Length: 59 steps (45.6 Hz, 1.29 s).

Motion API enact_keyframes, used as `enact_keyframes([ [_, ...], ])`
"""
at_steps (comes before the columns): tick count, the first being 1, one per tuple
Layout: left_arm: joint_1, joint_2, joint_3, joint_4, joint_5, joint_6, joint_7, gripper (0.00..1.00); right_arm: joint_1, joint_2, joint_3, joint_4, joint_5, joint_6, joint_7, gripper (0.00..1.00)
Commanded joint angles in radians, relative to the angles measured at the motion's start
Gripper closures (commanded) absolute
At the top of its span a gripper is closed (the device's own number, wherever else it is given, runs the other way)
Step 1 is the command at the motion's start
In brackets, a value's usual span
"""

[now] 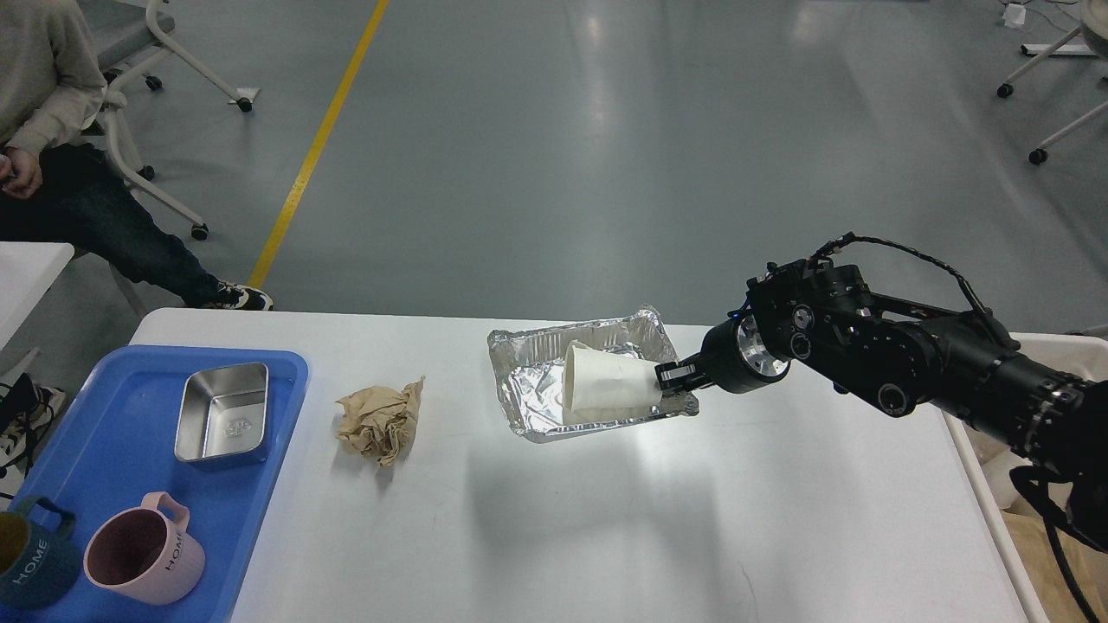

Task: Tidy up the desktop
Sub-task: 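Raise the left gripper away from the foil tray, then reach the left gripper to the brown paper napkin and grasp it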

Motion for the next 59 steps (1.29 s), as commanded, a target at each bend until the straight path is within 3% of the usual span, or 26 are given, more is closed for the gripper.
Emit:
enact_keyframes([
  [1, 0.011, -0.085, 0.002, 0.030, 0.000, 0.000, 0.005, 0.06, 0.002, 0.002, 0.000, 0.001, 0.000, 0.000, 0.000, 1.00],
  [10, 0.097, -0.352, -0.001, 0.140, -0.003, 0.036, 0.013, 0.06, 0.000, 0.002, 0.000, 0.001, 0.000, 0.000, -0.002, 1.00],
  [22, 0.254, -0.722, -0.007, 0.383, 0.006, 0.045, 0.009, 0.04, 0.002, -0.005, 0.000, 0.001, 0.002, 0.000, 0.000, 1.00],
  [35, 0.402, -0.983, -0.006, 0.674, 0.020, 0.031, -0.002, 0.04, -0.001, -0.011, 0.002, 0.001, 0.002, -0.002, 0.000, 1.00],
  [40, 0.433, -1.040, -0.007, 0.743, 0.026, 0.028, -0.004, 0.04, -0.001, -0.011, 0.002, 0.001, 0.002, -0.002, 0.000, 1.00],
  [59, 0.475, -1.136, -0.009, 0.817, 0.031, 0.029, -0.008, 0.04, -0.001, -0.011, 0.005, 0.002, 0.002, -0.002, 0.000, 1.00],
])
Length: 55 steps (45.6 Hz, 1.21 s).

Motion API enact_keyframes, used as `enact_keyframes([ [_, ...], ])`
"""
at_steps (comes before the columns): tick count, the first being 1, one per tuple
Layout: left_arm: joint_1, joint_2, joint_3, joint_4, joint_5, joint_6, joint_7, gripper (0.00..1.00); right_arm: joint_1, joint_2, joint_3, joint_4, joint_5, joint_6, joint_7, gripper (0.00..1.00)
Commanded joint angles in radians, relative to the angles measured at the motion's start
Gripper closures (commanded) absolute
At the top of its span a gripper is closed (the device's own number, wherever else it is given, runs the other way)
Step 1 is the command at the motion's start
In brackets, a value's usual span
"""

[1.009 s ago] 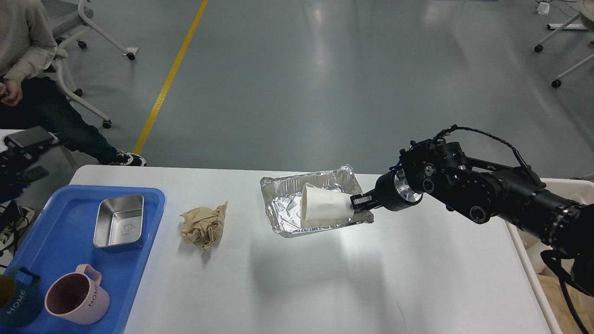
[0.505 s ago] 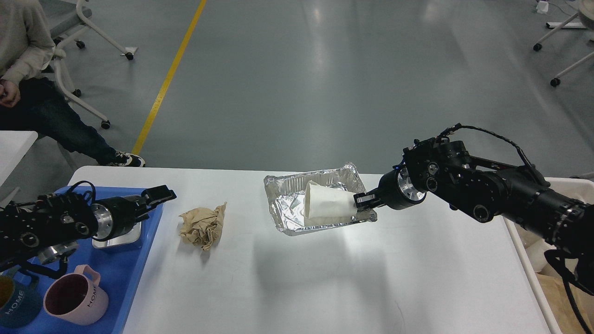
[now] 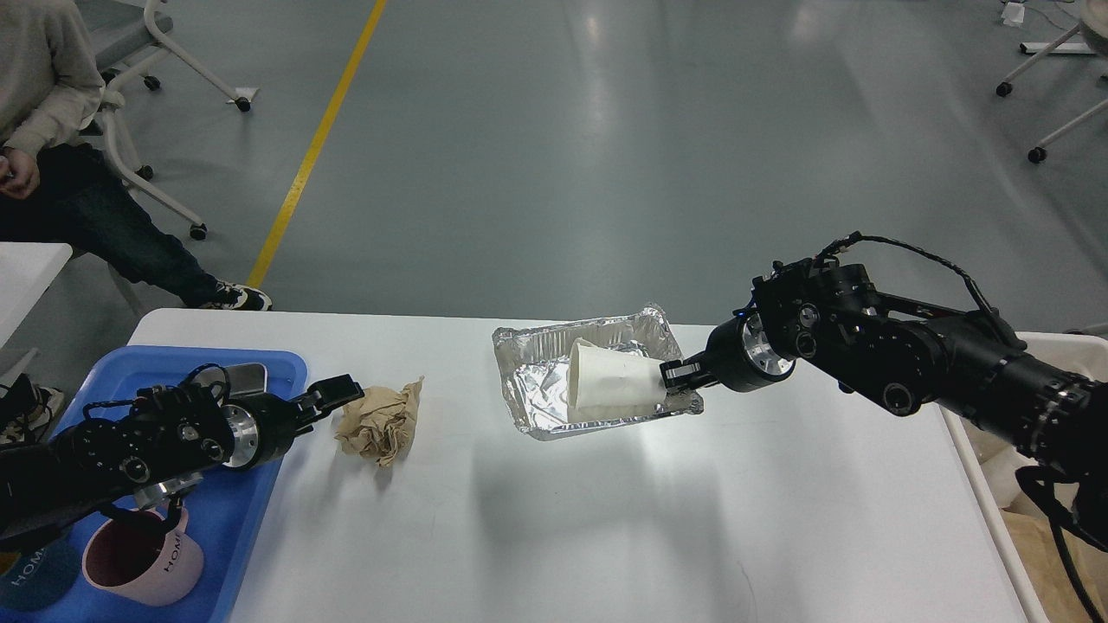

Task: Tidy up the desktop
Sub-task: 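Reach the left gripper to the brown paper napkin and grasp it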

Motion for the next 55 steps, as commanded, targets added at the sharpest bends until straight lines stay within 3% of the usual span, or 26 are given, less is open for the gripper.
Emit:
enact_keyframes([
  [1, 0.027, -0.036, 0.000, 0.037, 0.008, 0.002, -0.005, 0.04, 0.000, 0.000, 0.002, 0.000, 0.000, 0.000, 0.000, 1.00],
  [7, 0.047, -0.068, -0.003, 0.071, 0.044, 0.011, -0.034, 0.06, 0.000, -0.011, 0.008, 0.001, 0.000, -0.002, 0.002, 1.00],
  [12, 0.050, -0.096, -0.002, 0.084, 0.046, 0.014, -0.035, 0.15, 0.000, -0.013, 0.008, 0.003, 0.002, -0.002, 0.002, 1.00],
  [26, 0.052, -0.107, -0.002, 0.084, 0.046, 0.012, -0.042, 0.78, 0.000, -0.013, 0.008, 0.000, 0.002, -0.002, 0.002, 1.00],
  [28, 0.052, -0.105, -0.003, 0.084, 0.040, 0.002, -0.063, 0.90, 0.000, -0.013, 0.008, 0.000, 0.002, -0.002, 0.002, 1.00],
  [31, 0.053, -0.107, -0.002, 0.085, 0.037, 0.005, -0.106, 1.00, -0.002, -0.013, 0.008, 0.000, 0.002, -0.003, 0.002, 1.00],
  [46, 0.050, -0.081, -0.034, 0.068, 0.035, -0.002, -0.129, 1.00, 0.000, -0.014, 0.008, 0.000, 0.002, -0.003, 0.002, 1.00],
  [55, 0.006, 0.094, -0.059, 0.024, 0.037, -0.066, -0.134, 1.00, -0.009, -0.014, 0.008, 0.000, 0.002, -0.008, 0.002, 1.00],
])
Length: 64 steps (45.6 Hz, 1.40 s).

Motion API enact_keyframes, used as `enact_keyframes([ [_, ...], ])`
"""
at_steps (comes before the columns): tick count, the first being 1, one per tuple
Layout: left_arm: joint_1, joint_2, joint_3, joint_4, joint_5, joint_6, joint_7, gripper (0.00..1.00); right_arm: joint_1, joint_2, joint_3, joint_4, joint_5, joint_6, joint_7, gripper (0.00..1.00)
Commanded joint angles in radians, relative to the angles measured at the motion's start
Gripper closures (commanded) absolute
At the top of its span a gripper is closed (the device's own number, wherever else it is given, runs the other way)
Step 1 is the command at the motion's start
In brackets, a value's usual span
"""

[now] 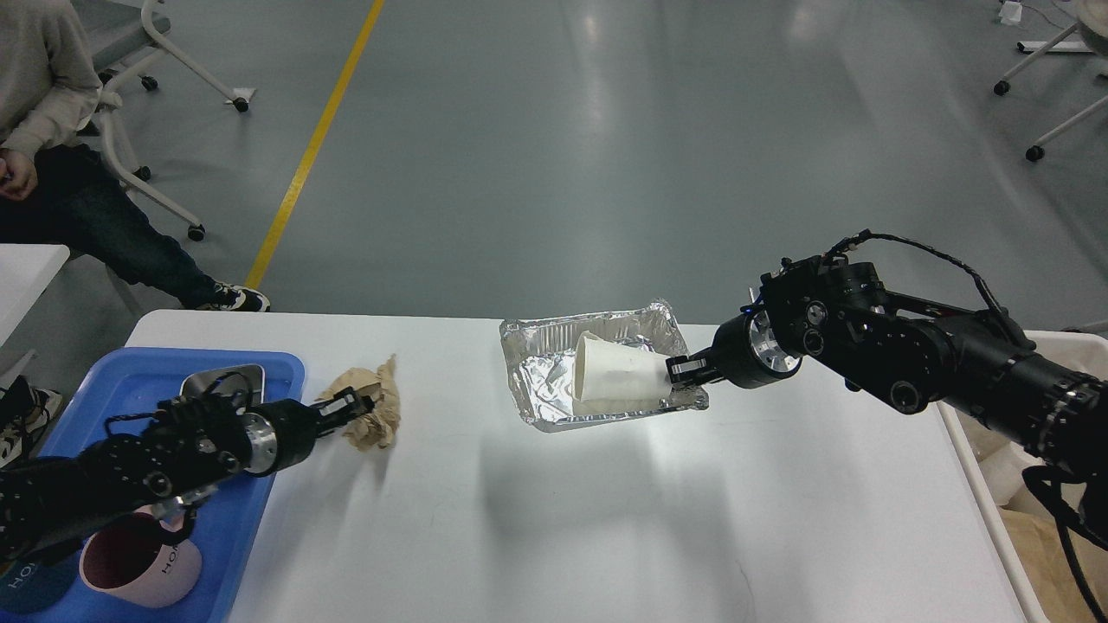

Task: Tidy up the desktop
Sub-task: 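Reach the left gripper to the brown paper napkin and grasp it, then lift the napkin with the left gripper and carry it over the foil tray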

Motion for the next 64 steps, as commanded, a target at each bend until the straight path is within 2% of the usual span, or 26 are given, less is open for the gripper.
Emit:
enact_keyframes([
  [1, -0.049, 0.128, -0.023, -0.045, 0.001, -0.044, -0.001, 1.00, -0.005, 0.001, 0.000, 0.001, 0.000, -0.001, 0.000, 1.00],
  [17, -0.236, 0.458, -0.019, -0.282, 0.009, -0.110, 0.011, 0.99, -0.001, 0.008, 0.000, 0.001, 0.000, -0.001, 0.000, 1.00],
  [38, -0.389, 0.832, -0.020, -0.728, 0.058, -0.098, 0.060, 0.97, 0.002, 0.013, 0.000, 0.001, 0.000, -0.001, 0.000, 1.00],
  [44, -0.393, 0.912, -0.028, -0.802, 0.082, -0.090, 0.068, 0.97, 0.001, 0.013, -0.002, 0.001, -0.002, -0.001, 0.000, 1.00],
  [54, -0.432, 0.885, -0.042, -0.851, 0.093, -0.092, 0.069, 0.97, 0.007, 0.036, -0.002, -0.002, -0.002, -0.001, 0.000, 1.00],
  [61, -0.478, 0.730, -0.040, -0.863, 0.092, -0.087, 0.074, 0.96, 0.009, 0.034, -0.002, -0.002, -0.002, -0.001, -0.002, 1.00],
  [64, -0.492, 0.675, -0.040, -0.863, 0.090, -0.082, 0.091, 0.96, 0.007, 0.031, -0.002, -0.002, -0.002, -0.001, -0.002, 1.00],
])
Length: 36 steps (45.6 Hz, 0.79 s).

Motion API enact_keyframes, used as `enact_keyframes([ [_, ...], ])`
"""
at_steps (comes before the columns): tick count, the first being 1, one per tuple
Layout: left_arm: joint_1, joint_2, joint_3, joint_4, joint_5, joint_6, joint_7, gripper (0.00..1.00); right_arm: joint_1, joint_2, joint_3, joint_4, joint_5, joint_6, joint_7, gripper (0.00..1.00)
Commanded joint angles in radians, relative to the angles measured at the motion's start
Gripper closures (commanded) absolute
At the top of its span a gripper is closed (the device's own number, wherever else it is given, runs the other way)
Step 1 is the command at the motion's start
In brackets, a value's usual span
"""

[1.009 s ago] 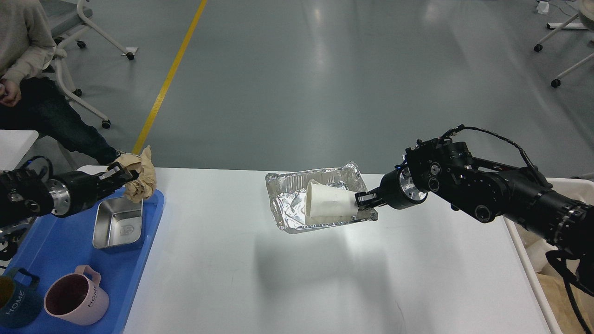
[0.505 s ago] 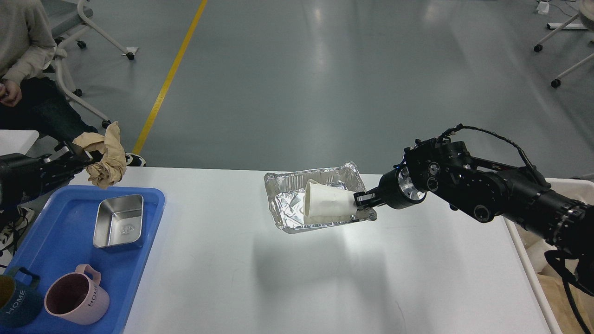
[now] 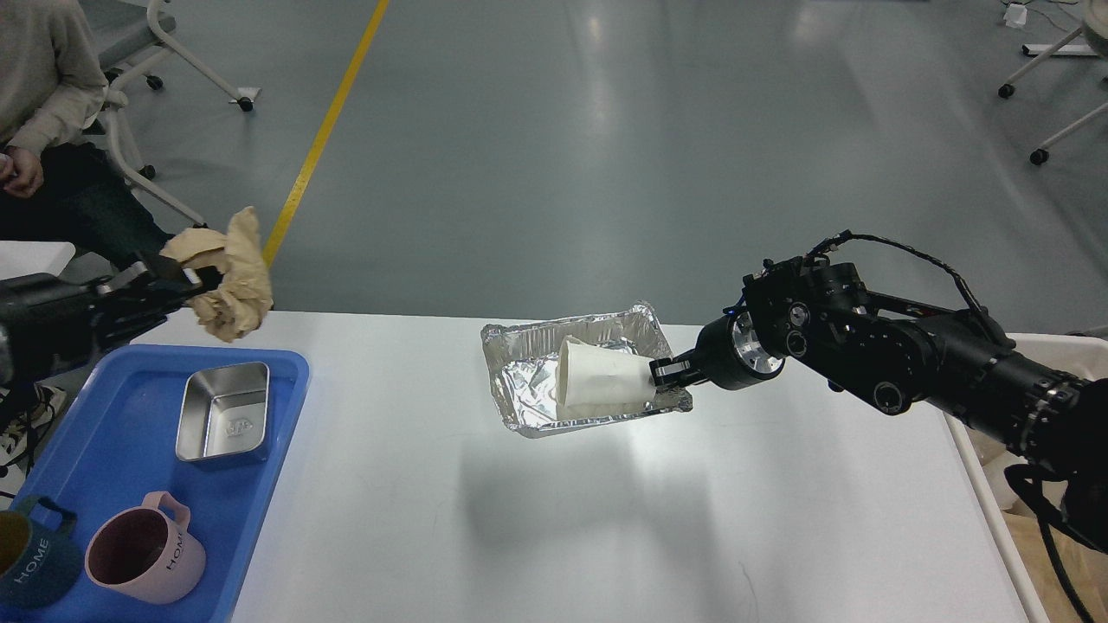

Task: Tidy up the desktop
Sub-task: 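Lift the napkin with the left gripper and carry it over the foil tray, then drop the napkin into the foil tray and open the left gripper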

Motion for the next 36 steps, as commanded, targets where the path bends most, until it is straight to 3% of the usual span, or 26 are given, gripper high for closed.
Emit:
enact_keyframes([
  [1, -0.029, -0.115, -0.001, -0.003, -0.003, 0.012, 0.024, 0.96, -0.002, -0.004, 0.000, 0.000, 0.000, 0.000, -0.001, 1.00],
  [8, -0.036, -0.274, 0.011, 0.008, -0.010, 0.063, 0.039, 0.96, -0.003, -0.010, 0.000, 0.000, 0.000, 0.000, -0.001, 1.00],
  [13, -0.031, -0.359, 0.022, 0.011, -0.013, 0.100, 0.073, 0.95, -0.003, -0.009, 0.000, 0.000, 0.000, 0.000, -0.001, 1.00],
  [36, 0.018, -0.618, 0.047, 0.186, -0.067, 0.160, 0.091, 0.94, -0.002, -0.009, 0.014, 0.001, 0.002, 0.000, -0.001, 1.00],
])
